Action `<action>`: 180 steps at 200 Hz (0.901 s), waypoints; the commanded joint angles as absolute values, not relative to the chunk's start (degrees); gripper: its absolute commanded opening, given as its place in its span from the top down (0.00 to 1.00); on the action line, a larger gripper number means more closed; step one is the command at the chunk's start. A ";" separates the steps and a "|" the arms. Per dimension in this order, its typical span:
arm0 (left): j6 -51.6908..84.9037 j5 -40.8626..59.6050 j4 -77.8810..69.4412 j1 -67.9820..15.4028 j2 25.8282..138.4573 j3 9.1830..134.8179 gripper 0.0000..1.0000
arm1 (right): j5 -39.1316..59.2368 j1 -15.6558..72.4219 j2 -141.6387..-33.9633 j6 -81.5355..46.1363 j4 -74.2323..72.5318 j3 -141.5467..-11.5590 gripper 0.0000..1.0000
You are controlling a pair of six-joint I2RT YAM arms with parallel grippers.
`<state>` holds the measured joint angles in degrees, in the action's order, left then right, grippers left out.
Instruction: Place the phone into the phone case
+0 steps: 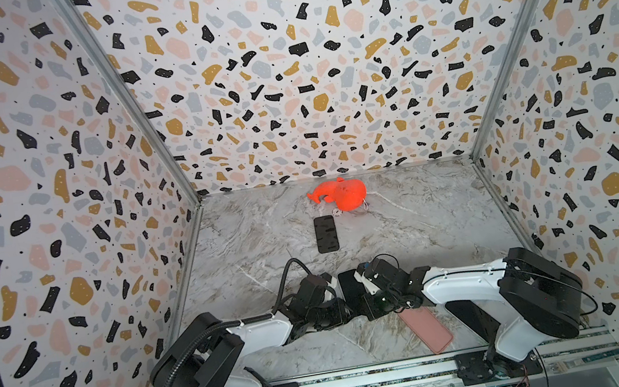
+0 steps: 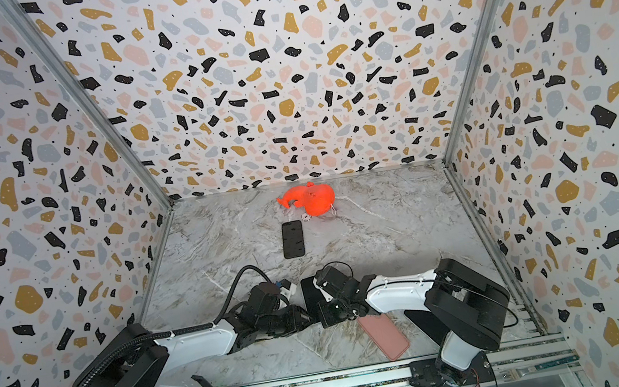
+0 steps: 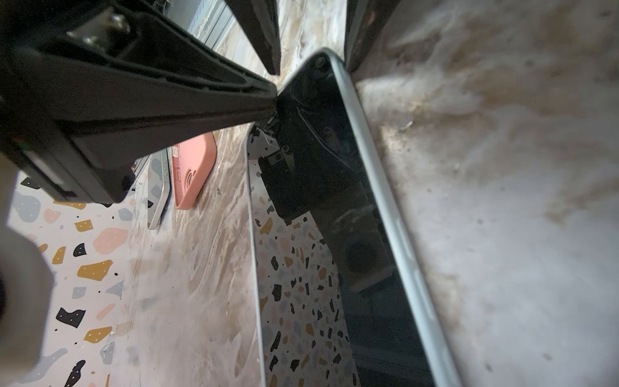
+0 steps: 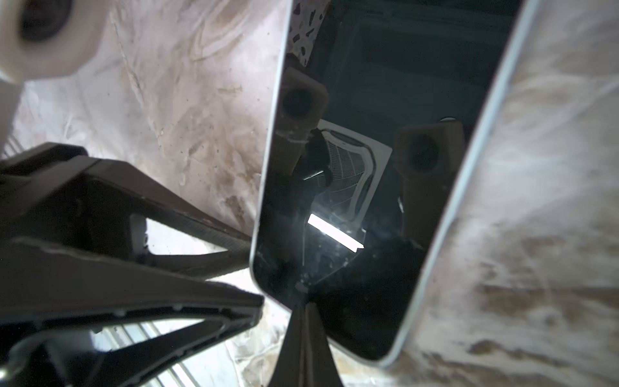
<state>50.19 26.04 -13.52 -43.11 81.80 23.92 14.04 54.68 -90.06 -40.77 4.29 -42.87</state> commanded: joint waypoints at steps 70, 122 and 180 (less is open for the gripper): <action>43.26 11.24 12.24 -43.93 78.47 32.43 0.60 | 6.28 52.73 -85.00 -38.77 11.62 -44.89 0.83; 43.28 10.99 13.18 -46.47 80.93 36.01 0.59 | 7.13 52.66 -86.17 -38.84 10.71 -44.72 0.79; 43.33 12.39 10.59 -47.46 82.73 35.91 0.59 | 8.06 52.71 -86.74 -39.02 9.69 -43.78 0.79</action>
